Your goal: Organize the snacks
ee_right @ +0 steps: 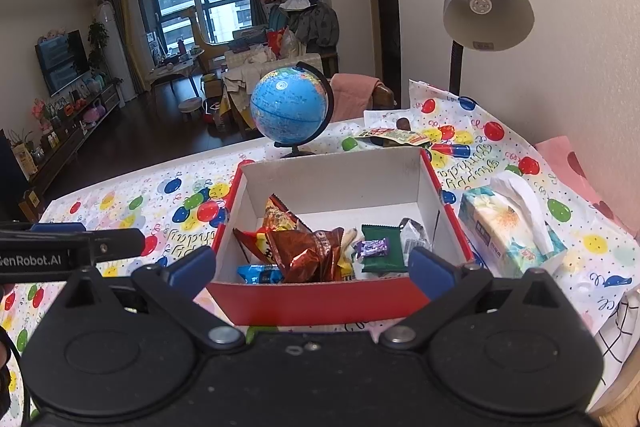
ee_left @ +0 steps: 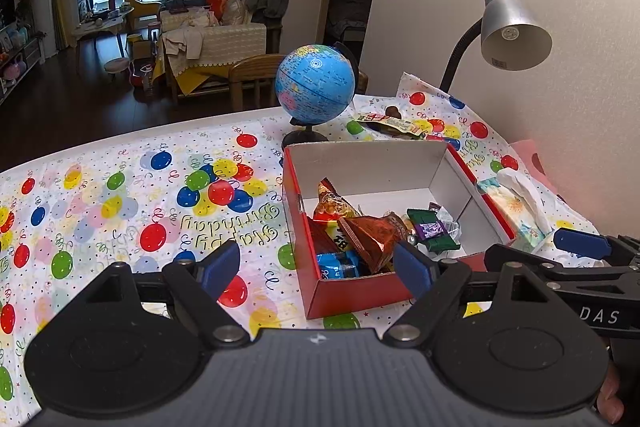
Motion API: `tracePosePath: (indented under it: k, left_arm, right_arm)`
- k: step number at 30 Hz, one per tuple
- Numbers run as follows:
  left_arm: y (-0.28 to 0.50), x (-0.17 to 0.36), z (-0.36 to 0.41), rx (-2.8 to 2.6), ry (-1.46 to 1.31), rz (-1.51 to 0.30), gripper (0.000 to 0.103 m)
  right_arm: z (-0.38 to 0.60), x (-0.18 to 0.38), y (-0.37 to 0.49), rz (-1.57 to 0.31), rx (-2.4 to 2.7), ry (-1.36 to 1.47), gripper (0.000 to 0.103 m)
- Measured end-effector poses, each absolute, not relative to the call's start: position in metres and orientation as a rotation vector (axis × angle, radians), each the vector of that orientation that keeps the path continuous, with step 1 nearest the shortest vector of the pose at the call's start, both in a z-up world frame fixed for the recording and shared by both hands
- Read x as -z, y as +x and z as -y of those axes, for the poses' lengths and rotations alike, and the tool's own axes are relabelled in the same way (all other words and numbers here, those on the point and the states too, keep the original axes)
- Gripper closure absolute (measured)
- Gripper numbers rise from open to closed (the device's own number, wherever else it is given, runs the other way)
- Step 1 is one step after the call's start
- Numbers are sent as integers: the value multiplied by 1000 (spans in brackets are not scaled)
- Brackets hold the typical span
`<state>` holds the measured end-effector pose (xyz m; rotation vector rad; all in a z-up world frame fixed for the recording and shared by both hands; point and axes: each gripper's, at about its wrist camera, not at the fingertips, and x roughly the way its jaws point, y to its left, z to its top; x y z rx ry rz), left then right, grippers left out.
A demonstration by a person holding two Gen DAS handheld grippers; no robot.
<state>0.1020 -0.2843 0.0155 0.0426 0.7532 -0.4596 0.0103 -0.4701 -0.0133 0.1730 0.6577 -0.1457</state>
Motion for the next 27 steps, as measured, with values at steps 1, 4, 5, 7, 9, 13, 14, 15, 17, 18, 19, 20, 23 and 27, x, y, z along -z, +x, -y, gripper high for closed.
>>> tracePosePath:
  k: [1, 4, 5, 7, 9, 13, 14, 15, 17, 18, 19, 20, 23, 27]
  left_arm:
    - [102, -16, 285, 459, 42, -753, 19]
    - [102, -16, 285, 461, 43, -753, 19]
    - [102, -15, 284, 460, 44, -753, 19]
    - [102, -15, 284, 460, 44, -755, 19]
    - [102, -15, 284, 458, 43, -759, 19]
    - [101, -13, 285, 455, 33, -775, 19]
    - [101, -12, 284, 454, 32, -778, 19]
    - [101, -12, 284, 456, 31, -780, 19]
    - [101, -11, 285, 460, 31, -783, 19]
    - [101, -11, 285, 461, 31, -784, 19]
    - [101, -11, 285, 460, 32, -783, 19]
    - [101, -11, 285, 460, 31, -782, 19]
    - [101, -11, 285, 458, 30, -783, 19]
    - [102, -11, 285, 458, 29, -785, 19]
  right_arm:
    - [470, 13, 10, -657, 146, 173, 0]
    - [470, 14, 10, -658, 146, 173, 0]
    - [470, 13, 10, -658, 146, 173, 0]
    - [470, 13, 10, -657, 146, 173, 0]
    - [471, 13, 10, -658, 145, 174, 0]
    - [470, 14, 10, -661, 147, 175, 0]
    - [470, 14, 9, -663, 148, 176, 0]
    - [469, 15, 8, -665, 149, 178, 0]
    - [468, 17, 7, -667, 153, 181, 0]
    - [467, 17, 5, -667, 153, 182, 0]
    - [466, 17, 5, -668, 154, 183, 0]
    - [466, 17, 5, -669, 154, 184, 0]
    - [467, 17, 6, -670, 154, 185, 0]
    - [466, 17, 7, -676, 152, 187, 0]
